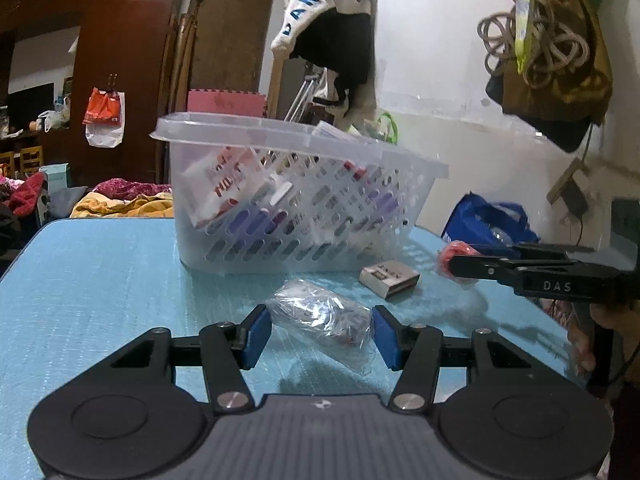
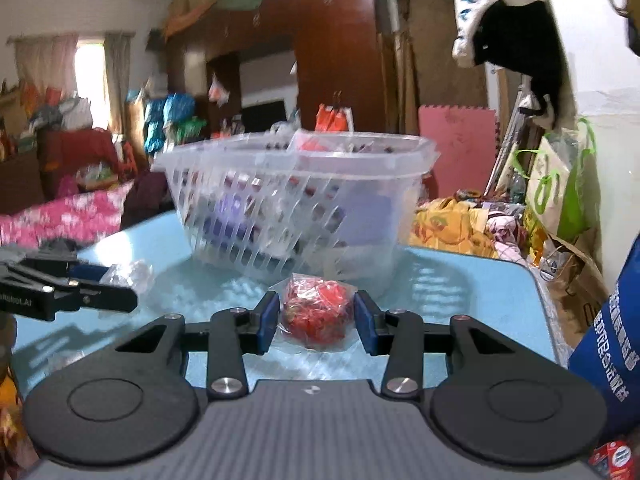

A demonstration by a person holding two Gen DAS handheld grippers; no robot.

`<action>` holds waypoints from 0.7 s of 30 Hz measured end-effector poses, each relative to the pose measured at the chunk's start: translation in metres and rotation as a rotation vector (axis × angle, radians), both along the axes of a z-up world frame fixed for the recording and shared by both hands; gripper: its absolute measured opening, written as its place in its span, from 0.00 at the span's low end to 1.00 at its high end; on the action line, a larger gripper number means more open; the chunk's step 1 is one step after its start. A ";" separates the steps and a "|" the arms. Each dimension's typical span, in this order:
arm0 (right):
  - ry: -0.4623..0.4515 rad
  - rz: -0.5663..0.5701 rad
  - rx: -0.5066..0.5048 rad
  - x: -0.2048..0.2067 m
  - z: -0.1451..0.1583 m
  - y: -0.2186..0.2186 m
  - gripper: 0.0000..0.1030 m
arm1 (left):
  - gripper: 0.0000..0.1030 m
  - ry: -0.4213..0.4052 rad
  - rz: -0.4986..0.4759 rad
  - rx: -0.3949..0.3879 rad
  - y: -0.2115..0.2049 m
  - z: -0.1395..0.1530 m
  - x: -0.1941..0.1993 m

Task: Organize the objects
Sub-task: 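Grasp the red mesh packet with the right tool while the left tool grasps the clear plastic roll, then carry the red packet and clear roll over the basket and release both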

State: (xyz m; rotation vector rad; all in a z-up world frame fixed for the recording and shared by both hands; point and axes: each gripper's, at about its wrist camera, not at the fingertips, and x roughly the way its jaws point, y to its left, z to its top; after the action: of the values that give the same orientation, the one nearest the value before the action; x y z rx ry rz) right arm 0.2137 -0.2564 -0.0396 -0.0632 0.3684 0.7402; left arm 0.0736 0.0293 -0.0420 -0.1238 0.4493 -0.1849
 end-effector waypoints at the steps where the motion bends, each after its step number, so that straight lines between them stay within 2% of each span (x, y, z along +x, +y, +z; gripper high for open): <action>1: 0.003 -0.001 0.010 0.001 0.000 -0.002 0.43 | 0.57 -0.006 0.006 -0.007 0.002 0.002 -0.001; 9: 0.004 -0.004 0.012 0.002 0.001 -0.002 0.43 | 0.57 -0.028 0.017 -0.034 0.007 0.008 -0.005; 11: 0.002 -0.009 0.019 0.001 0.009 -0.002 0.43 | 0.57 -0.037 0.014 -0.048 0.008 0.011 -0.005; 14: -0.033 0.007 0.075 -0.004 0.036 -0.008 0.43 | 0.57 -0.063 0.012 -0.072 0.010 0.026 -0.003; 16: -0.071 0.012 0.091 -0.006 0.059 -0.005 0.43 | 0.57 -0.090 0.003 -0.093 0.013 0.045 0.006; 21: -0.139 0.023 0.057 0.016 0.115 0.031 0.43 | 0.57 -0.124 0.074 -0.096 0.023 0.106 0.056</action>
State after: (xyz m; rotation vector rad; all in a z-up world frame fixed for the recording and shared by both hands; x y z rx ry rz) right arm 0.2296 -0.2252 0.0757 -0.0643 0.2143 0.7637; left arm 0.1292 0.0526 0.0635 -0.2215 0.3114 -0.1401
